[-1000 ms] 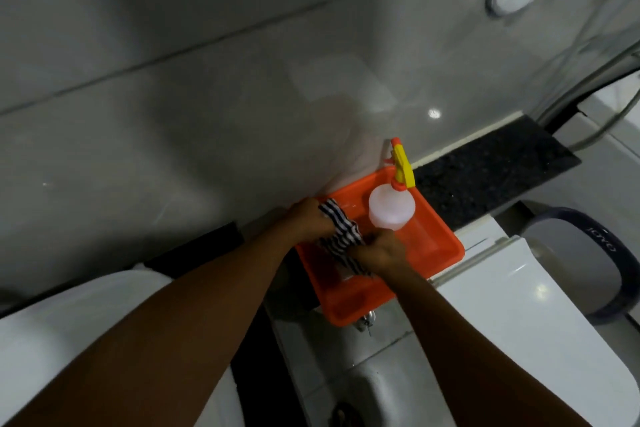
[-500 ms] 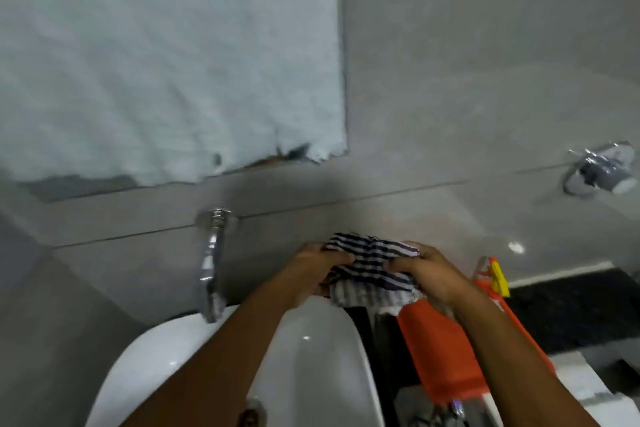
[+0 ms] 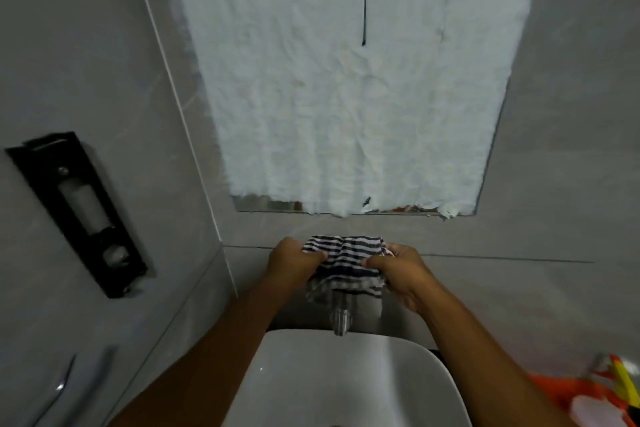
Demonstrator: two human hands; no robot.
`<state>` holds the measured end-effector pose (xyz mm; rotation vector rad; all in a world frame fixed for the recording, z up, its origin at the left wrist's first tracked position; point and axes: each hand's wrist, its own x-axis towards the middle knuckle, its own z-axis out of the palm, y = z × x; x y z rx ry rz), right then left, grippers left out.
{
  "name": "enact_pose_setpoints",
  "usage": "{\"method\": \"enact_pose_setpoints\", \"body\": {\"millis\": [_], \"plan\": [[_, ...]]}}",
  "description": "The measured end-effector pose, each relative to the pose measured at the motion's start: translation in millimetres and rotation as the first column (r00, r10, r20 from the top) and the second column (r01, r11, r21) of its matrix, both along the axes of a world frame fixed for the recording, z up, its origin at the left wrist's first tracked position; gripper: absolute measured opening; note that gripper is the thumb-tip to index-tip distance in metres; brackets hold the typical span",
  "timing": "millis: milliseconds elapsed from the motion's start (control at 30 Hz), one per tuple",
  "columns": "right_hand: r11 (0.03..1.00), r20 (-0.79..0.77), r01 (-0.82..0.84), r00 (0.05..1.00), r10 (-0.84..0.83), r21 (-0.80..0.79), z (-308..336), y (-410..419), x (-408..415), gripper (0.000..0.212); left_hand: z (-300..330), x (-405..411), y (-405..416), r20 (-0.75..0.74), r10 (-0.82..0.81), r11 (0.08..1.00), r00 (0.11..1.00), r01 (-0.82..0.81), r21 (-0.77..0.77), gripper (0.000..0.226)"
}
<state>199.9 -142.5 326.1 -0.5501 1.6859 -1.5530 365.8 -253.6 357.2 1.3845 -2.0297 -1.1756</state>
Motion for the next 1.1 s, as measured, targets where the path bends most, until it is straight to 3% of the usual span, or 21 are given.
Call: {"method": "enact_pose_setpoints", "body": {"millis": [33,100,233,300,333,400,467,533,600,667,700,733,767,833,867,900,933,967,1000,1033,1100], "plan": [[0.999,-0.022,0.040,0.999,-0.039,0.026,-1.9,-6.4,0.3,0.028,2.3,-5.5,4.3,0.146,0.071,0.980,0.987,-0.042,-0.193,0.051],[0.992,-0.084,0.110,0.991,-0.104,0.062,-5.9,-15.2,1.0,0.024,3.2,-17.7,19.5,0.211,0.133,0.911,0.968,-0.035,-0.412,0.043],[0.994,-0.199,0.113,0.973,-0.113,-0.012,-12.5,-16.4,0.1,0.030,-13.0,-52.8,32.8,0.231,-0.029,0.954,0.972,0.096,-0.283,0.042],[0.980,-0.383,0.121,0.907,-0.173,-0.157,-14.7,-1.9,-4.0,0.031,-21.5,-65.0,27.6,0.140,-0.077,0.986,0.987,0.096,-0.137,0.043],[0.967,-0.579,0.121,0.782,-0.231,-0.222,-17.1,6.9,-10.9,0.029,-24.1,-68.6,24.4,0.084,-0.065,0.996,0.994,0.071,-0.062,0.043],[0.961,-0.901,0.090,0.332,-0.277,-0.262,-27.0,21.0,-32.7,0.030,-31.5,-68.6,15.7,-0.075,0.044,0.990,0.996,-0.033,0.140,0.047],[0.974,-0.977,0.086,-0.016,-0.211,-0.211,-39.2,25.4,-57.8,0.038,-39.1,-65.6,5.5,-0.312,0.181,0.847,0.932,0.013,0.531,0.046],[0.989,-0.968,0.082,-0.227,-0.103,-0.124,-54.4,23.4,-76.9,0.049,-40.3,-57.8,2.2,-0.394,0.230,0.643,0.890,0.164,0.748,0.038],[0.994,-0.934,0.085,-0.356,-0.032,-0.067,-68.6,18.2,-92.1,0.060,-46.5,-60.0,-7.8,-0.430,0.242,0.601,0.870,0.214,0.770,0.033],[0.991,-0.897,0.101,-0.440,-0.032,-0.085,-79.5,11.1,-104.6,0.066,-52.9,-73.6,-11.5,-0.362,0.215,0.786,0.907,0.060,0.616,0.037],[0.988,-0.878,0.102,-0.476,-0.053,-0.115,-84.1,7.4,-109.3,0.067,-52.8,-80.3,-6.8,-0.186,0.124,0.924,0.975,-0.045,0.380,0.040],[0.984,-0.857,0.099,-0.509,-0.078,-0.149,-88.5,3.5,-113.0,0.068,-54.6,-82.8,0.0,0.080,-0.011,0.996,0.997,0.004,0.086,0.043],[0.980,-0.839,0.095,-0.535,-0.097,-0.174,-92.5,-0.2,-116.0,0.070,-53.6,-87.8,6.0,0.346,-0.079,0.987,0.935,0.122,-0.102,0.050],[0.974,-0.819,0.077,-0.558,-0.135,-0.214,-98.2,-5.8,-120.0,0.072,-52.9,-96.6,14.4,0.449,-0.016,0.971,0.894,0.121,-0.207,0.056],[0.969,-0.811,0.067,-0.562,-0.160,-0.238,-100.1,-7.7,-121.5,0.073,-55.8,-94.9,7.9,0.346,-0.013,0.990,0.938,0.061,-0.126,0.052],[0.965,-0.807,0.059,-0.563,-0.180,-0.257,-101.7,-9.0,-122.6,0.074,-57.2,-90.3,-2.0,0.123,0.012,0.997,0.992,-0.020,0.069,0.044],[0.962,-0.806,0.057,-0.560,-0.191,-0.268,-103.0,-9.9,-123.1,0.075,-53.9,-83.3,-7.7,-0.152,0.094,0.937,0.984,-0.036,0.348,0.036],[0.960,-0.808,0.059,-0.556,-0.196,-0.273,-103.8,-10.4,-123.4,0.077,-53.2,-75.6,-11.6,-0.310,0.166,0.796,0.936,0.058,0.603,0.026],[0.960,-0.809,0.058,-0.554,-0.197,-0.274,-104.2,-10.8,-123.6,0.078,-51.2,-69.5,-13.4,-0.398,0.222,0.639,0.890,0.176,0.749,0.019],[0.960,-0.809,0.057,-0.554,-0.196,-0.272,-104.1,-11.4,-123.8,0.077,-51.2,-66.4,-15.6,-0.432,0.245,0.557,0.868,0.239,0.795,0.020],[0.959,-0.807,0.063,-0.557,-0.196,-0.277,-102.6,-13.1,-124.2,0.074,-48.3,-70.2,-21.2,-0.389,0.190,0.581,0.901,0.216,0.784,0.021]]}}
